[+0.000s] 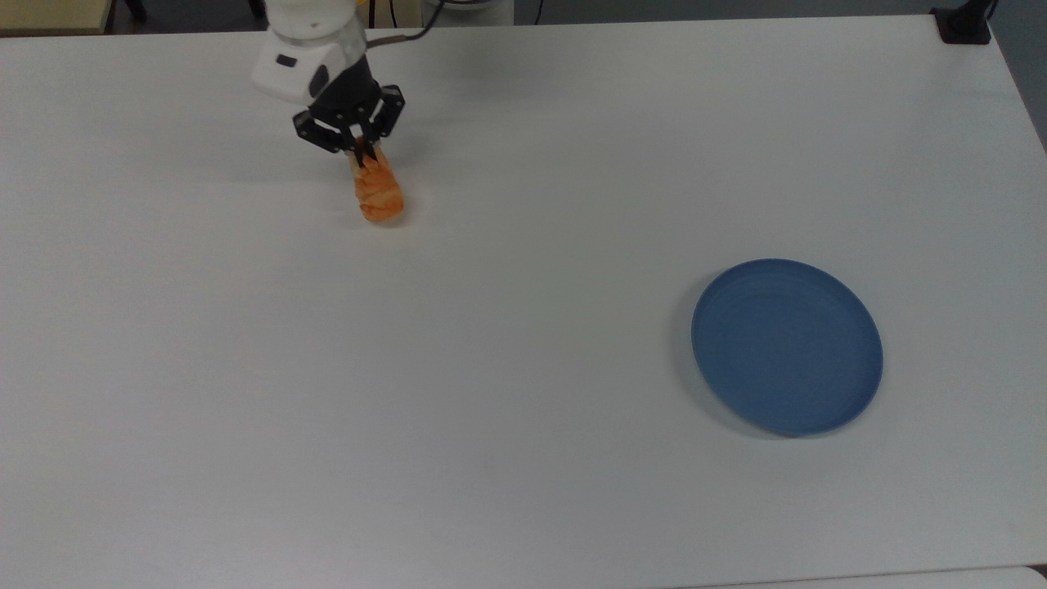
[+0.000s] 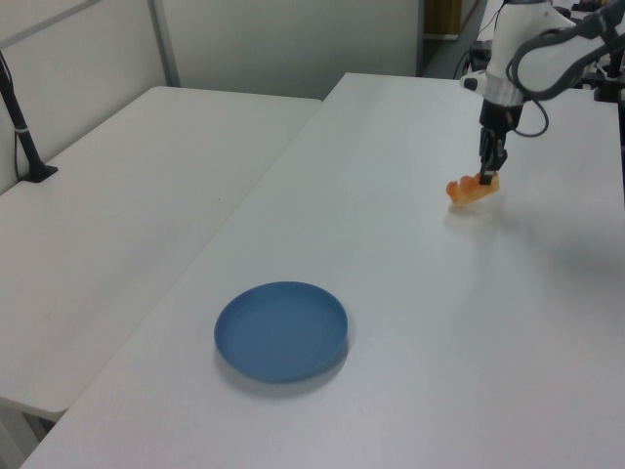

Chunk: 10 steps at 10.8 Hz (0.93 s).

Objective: Put the bread on the table
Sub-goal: 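Lower the bread roll onto the bare table and open the gripper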

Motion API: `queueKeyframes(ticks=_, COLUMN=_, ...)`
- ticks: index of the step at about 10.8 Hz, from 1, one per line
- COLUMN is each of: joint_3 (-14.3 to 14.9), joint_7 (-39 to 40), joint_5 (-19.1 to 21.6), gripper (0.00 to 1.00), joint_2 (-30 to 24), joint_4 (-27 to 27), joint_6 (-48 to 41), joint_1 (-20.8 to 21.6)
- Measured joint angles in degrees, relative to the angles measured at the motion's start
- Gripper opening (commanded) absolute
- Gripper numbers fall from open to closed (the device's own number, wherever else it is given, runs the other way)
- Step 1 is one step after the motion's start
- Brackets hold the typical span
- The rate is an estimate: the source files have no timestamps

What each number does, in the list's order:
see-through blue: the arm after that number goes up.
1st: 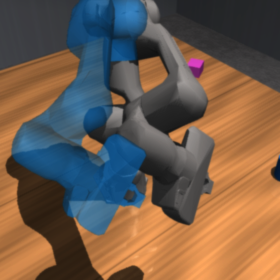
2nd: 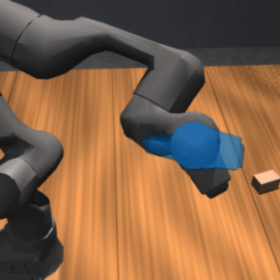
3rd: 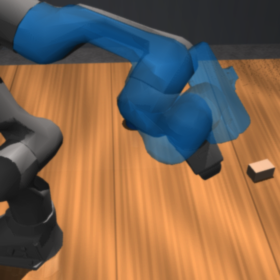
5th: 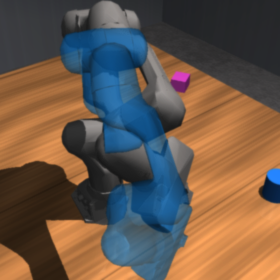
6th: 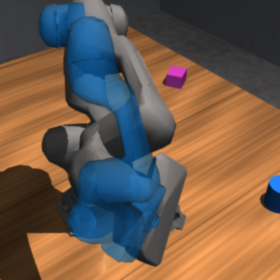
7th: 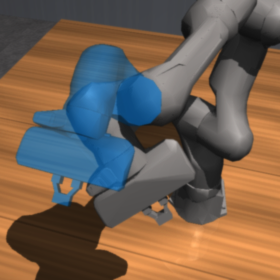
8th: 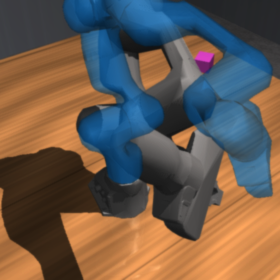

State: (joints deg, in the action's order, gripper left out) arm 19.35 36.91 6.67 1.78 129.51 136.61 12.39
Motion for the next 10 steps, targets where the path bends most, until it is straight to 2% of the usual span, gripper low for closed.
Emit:
queueKeyframes(ticks=1, joint_3=-1.21, joint_7=-0.89, joint_5=0.26, gripper=0.16, joint_2=0.54, joint_4=1.37, joint_6=3.08, joint_1=0.25)
queueKeyframes(ticks=2, joint_3=-2.15, joint_7=-1.64, joint_5=0.27, gripper=0.29, joint_2=1.16, joint_4=2.78, joint_6=5.89, joint_1=0.41)
queueKeyframes(ticks=5, joint_3=-3.08, joint_7=-2.54, joint_5=0.28, gripper=0.93, joint_2=1.41, joint_4=4.92, joint_6=7.18, joint_1=0.35)
queueKeyframes(ticks=6, joint_3=-3.08, joint_7=-2.54, joint_5=0.29, gripper=1.00, joint_2=0.97, joint_4=4.87, joint_6=5.12, joint_1=0.31)
queueKeyframes(ticks=10, joint_3=-3.08, joint_7=-2.89, joint_5=0.29, gripper=1.00, joint_2=-1.03, joint_4=3.16, joint_6=-2.77, joint_1=0.09)
